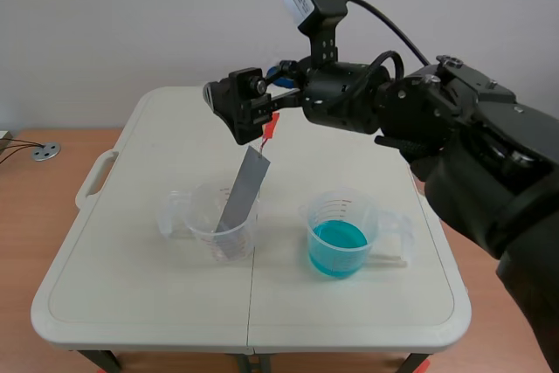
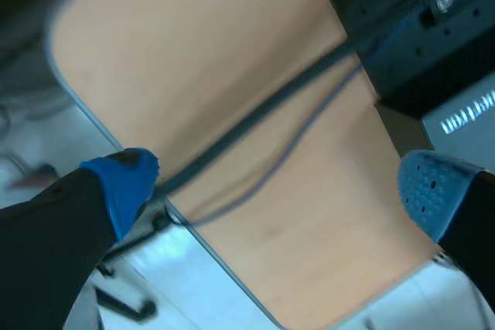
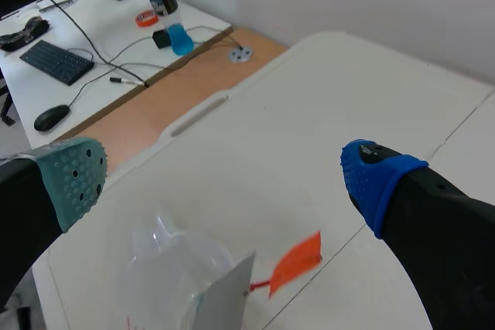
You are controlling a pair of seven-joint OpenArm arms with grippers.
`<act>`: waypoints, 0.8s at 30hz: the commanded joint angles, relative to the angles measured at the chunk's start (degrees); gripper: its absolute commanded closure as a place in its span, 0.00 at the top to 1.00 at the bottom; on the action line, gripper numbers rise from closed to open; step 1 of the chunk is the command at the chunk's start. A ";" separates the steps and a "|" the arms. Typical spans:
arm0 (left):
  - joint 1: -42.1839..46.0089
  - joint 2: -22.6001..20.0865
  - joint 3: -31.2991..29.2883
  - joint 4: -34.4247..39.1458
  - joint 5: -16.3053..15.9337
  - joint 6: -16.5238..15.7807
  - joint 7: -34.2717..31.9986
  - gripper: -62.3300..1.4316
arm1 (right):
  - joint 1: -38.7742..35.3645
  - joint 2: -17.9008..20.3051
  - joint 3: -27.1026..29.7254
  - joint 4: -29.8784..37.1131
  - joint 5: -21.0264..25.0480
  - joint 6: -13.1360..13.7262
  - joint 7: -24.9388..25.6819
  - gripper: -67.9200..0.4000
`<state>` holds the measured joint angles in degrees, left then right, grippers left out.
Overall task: Hold the metal plate by the orange handle, dip it into the blue solution, take it out and point at it, then put the plate back in the beaker on the left.
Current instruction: 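Return to the home posture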
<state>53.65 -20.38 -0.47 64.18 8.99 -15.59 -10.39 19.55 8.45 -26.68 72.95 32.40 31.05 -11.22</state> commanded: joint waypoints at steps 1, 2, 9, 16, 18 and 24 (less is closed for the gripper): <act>0.42 -0.46 -1.90 4.11 -0.35 1.95 -4.63 1.00 | -0.63 1.73 0.17 5.11 -1.33 0.24 2.95 0.92; 0.42 -0.46 -2.82 6.25 -0.42 3.10 -6.75 1.00 | -1.60 2.54 0.17 7.10 -2.84 0.22 4.20 0.92; 0.48 -0.46 -9.31 22.75 -2.60 8.81 -13.46 1.00 | -10.84 8.11 2.21 20.35 -12.74 -0.04 7.72 0.92; 0.46 -0.48 -11.89 34.12 -2.51 12.68 -16.20 1.00 | -22.38 10.93 7.80 28.09 -15.43 -2.97 7.78 0.92; 0.46 -0.46 -11.89 36.92 -2.51 13.05 -17.29 1.00 | -25.77 11.26 9.99 29.92 -15.61 -3.04 7.78 0.92; 0.46 -0.46 -11.87 41.94 -2.54 13.07 -23.28 1.00 | -36.83 11.39 16.31 35.08 -15.72 -4.17 8.24 0.92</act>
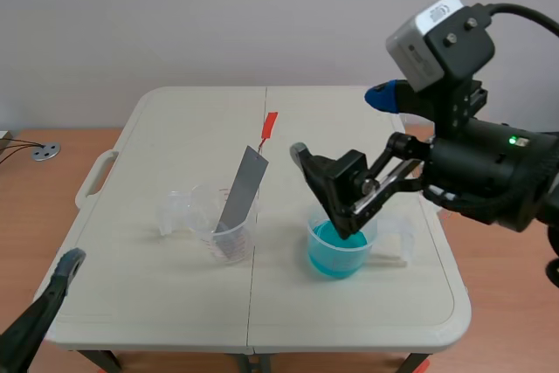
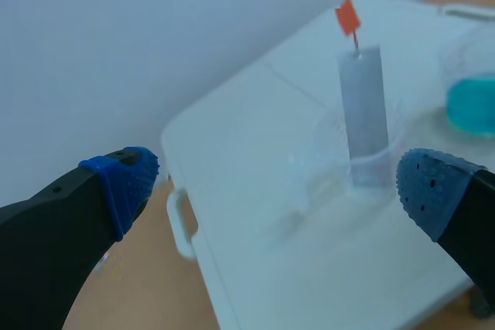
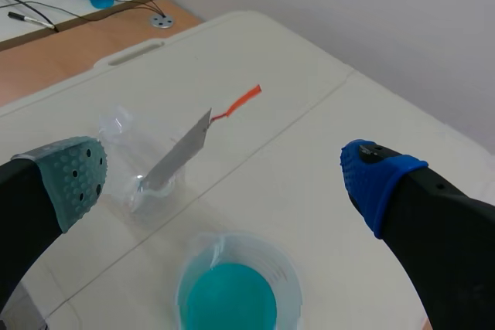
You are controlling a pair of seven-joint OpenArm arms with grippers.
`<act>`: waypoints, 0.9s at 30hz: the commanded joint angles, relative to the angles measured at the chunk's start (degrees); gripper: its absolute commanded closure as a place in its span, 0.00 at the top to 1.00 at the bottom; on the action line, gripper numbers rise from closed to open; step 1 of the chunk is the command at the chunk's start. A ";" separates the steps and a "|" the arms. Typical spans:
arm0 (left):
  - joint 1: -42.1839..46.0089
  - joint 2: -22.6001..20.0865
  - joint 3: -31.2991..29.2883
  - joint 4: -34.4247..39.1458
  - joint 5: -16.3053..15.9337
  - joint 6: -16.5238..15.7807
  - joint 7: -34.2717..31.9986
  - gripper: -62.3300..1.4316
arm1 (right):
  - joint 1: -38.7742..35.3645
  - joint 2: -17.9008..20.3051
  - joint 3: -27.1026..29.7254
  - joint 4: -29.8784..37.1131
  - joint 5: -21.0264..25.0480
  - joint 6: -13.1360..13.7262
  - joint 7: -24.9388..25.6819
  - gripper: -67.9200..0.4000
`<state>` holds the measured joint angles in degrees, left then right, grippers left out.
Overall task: Hold the metal plate by the orange handle, dip it into the blue solution, take it out and point at it, then put the plate back in the beaker on the left.
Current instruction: 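Return to the home posture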
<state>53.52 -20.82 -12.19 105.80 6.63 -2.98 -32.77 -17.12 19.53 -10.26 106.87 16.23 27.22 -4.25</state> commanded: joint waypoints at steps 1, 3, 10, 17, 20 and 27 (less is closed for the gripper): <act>0.57 -0.02 -0.15 1.03 -0.17 0.31 -1.07 1.00 | -1.95 0.31 0.63 1.84 0.44 -0.55 1.57 0.92; 0.39 -0.02 -0.15 2.43 -0.17 0.22 -1.05 1.00 | -5.42 0.31 1.90 2.93 0.44 -0.70 2.29 0.92; -4.26 -0.02 0.07 3.02 -0.17 -4.90 -0.44 1.00 | -15.85 0.31 4.94 5.55 0.44 -2.89 5.92 0.92; -5.90 -0.02 1.49 3.02 -0.13 -7.32 -0.44 1.00 | -23.32 0.31 6.91 7.96 -0.11 -3.93 9.46 0.92; -5.88 0.00 2.69 3.02 -0.13 -7.32 -0.42 1.00 | -25.35 0.31 7.26 7.96 -0.87 -5.03 10.75 0.92; -5.90 0.00 3.30 2.86 0.07 -7.85 -0.17 1.00 | -25.88 0.28 7.32 7.93 -2.62 -6.47 11.04 0.92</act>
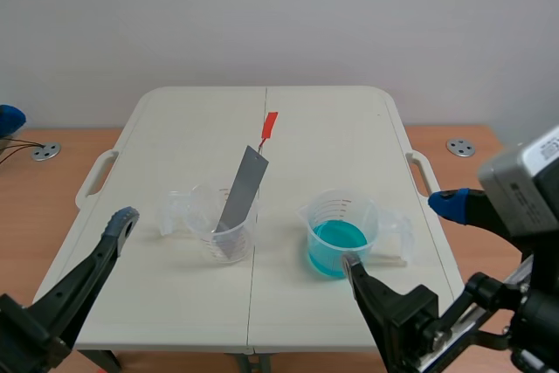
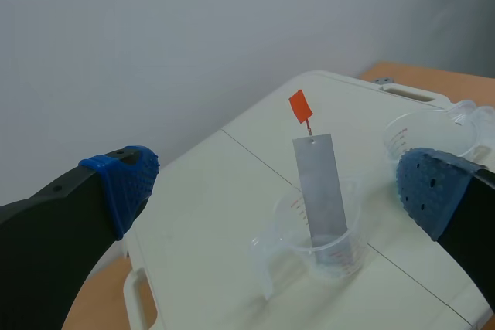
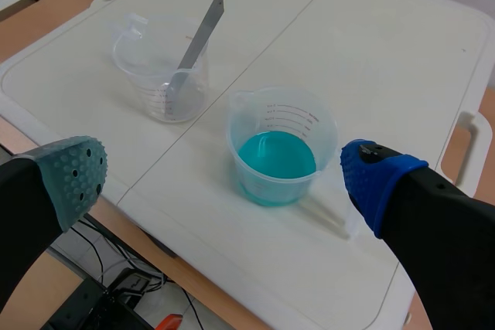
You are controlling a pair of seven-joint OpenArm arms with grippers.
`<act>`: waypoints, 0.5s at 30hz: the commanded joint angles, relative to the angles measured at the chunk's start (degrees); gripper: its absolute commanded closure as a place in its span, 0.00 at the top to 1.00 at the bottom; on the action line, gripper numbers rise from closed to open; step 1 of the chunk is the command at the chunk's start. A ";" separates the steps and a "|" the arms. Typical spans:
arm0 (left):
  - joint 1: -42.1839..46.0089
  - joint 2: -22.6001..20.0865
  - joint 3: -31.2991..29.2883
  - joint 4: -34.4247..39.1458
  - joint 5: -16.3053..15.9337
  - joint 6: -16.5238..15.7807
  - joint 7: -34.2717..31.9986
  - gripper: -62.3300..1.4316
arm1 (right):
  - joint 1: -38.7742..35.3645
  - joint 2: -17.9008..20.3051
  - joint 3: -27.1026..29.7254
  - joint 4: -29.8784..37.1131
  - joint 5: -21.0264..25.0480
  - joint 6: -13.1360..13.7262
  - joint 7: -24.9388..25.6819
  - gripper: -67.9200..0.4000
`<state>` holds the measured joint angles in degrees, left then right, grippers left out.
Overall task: Hold the metal plate by the orange handle, dip it into the blue solution, take it out and point at it, then put the plate back in the beaker on the left.
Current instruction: 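Return to the home posture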
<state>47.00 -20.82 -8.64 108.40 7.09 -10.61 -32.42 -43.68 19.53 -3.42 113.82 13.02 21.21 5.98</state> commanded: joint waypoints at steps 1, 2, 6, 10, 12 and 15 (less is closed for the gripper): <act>0.61 0.00 -0.24 0.26 -0.39 -0.70 -0.17 1.00 | 0.68 0.28 0.48 0.98 0.59 -0.46 0.81 0.92; 0.61 0.00 -0.24 0.26 -0.39 -1.44 0.44 1.00 | 0.68 0.28 0.48 0.98 0.59 -0.46 0.81 0.92; 0.61 0.00 -0.24 0.26 -0.39 -4.39 3.19 1.00 | 0.68 0.28 0.48 0.98 0.59 -0.46 0.68 0.92; 0.61 0.00 -0.24 0.26 -0.39 -4.46 3.98 1.00 | 0.68 0.28 0.48 0.98 0.59 -0.46 -0.55 0.92; 0.61 -0.02 -0.24 0.26 -0.39 -5.18 4.50 1.00 | 0.68 0.28 0.48 0.98 0.59 -0.46 -1.11 0.92; 0.61 0.00 -0.24 0.26 -0.39 -8.46 7.37 1.00 | 0.68 0.28 0.48 0.98 0.59 -0.46 -2.01 0.92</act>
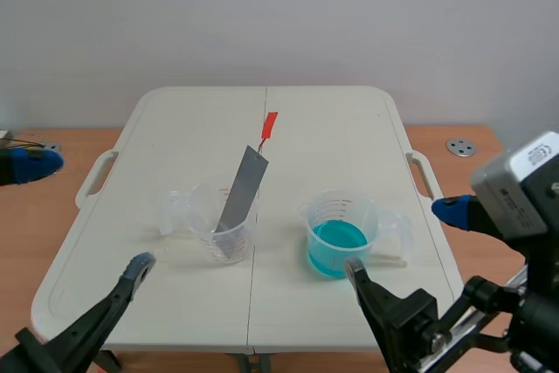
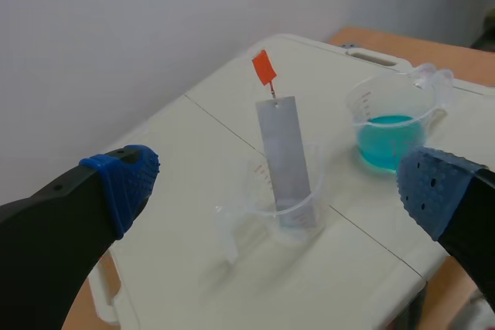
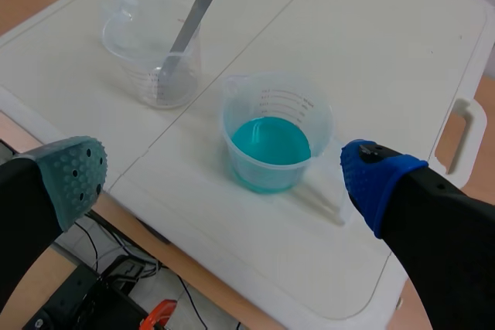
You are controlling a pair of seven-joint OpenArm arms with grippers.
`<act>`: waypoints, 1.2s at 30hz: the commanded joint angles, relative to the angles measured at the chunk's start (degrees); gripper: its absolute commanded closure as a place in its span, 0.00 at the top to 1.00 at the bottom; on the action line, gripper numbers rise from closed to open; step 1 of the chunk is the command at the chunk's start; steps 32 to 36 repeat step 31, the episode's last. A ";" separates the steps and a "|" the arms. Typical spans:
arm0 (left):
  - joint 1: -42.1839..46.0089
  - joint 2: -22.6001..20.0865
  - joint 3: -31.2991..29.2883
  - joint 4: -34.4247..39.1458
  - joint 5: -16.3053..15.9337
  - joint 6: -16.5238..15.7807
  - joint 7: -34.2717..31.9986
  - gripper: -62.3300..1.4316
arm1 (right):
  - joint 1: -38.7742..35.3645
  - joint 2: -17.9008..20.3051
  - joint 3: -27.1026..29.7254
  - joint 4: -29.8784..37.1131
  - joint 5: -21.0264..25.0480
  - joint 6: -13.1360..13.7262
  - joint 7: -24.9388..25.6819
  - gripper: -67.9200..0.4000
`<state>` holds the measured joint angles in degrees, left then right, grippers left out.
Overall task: Hold the metal plate by the orange handle, dip it into the blue solution, take it out and point at it, then put the plate back in the beaker on the left.
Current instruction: 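Return to the home posture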
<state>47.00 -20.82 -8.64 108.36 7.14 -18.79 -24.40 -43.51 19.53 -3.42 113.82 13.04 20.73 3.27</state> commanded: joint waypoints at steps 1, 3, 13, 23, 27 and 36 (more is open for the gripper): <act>0.63 0.00 -0.24 0.31 -0.44 -1.31 0.17 1.00 | 0.50 0.28 0.48 0.98 0.57 0.02 0.52 0.92; 0.61 0.00 -0.24 0.31 -0.44 -2.67 1.14 1.00 | 0.50 0.28 0.48 0.98 0.57 0.02 0.48 0.92; 0.61 0.00 -0.24 0.31 -0.44 -3.50 2.05 1.00 | 0.50 0.28 0.48 0.98 0.57 0.02 0.50 0.92; 0.61 0.00 -0.24 0.31 -0.44 -3.50 4.98 1.00 | 0.50 0.28 0.48 0.98 0.57 0.02 0.52 0.92; 0.61 0.00 -0.24 0.31 -0.44 -3.50 5.01 1.00 | 0.50 0.28 0.48 0.98 0.57 0.02 0.52 0.92; 0.61 0.00 -0.24 0.31 -0.44 -3.50 5.01 1.00 | 0.50 0.28 0.48 0.98 0.57 0.02 0.52 0.92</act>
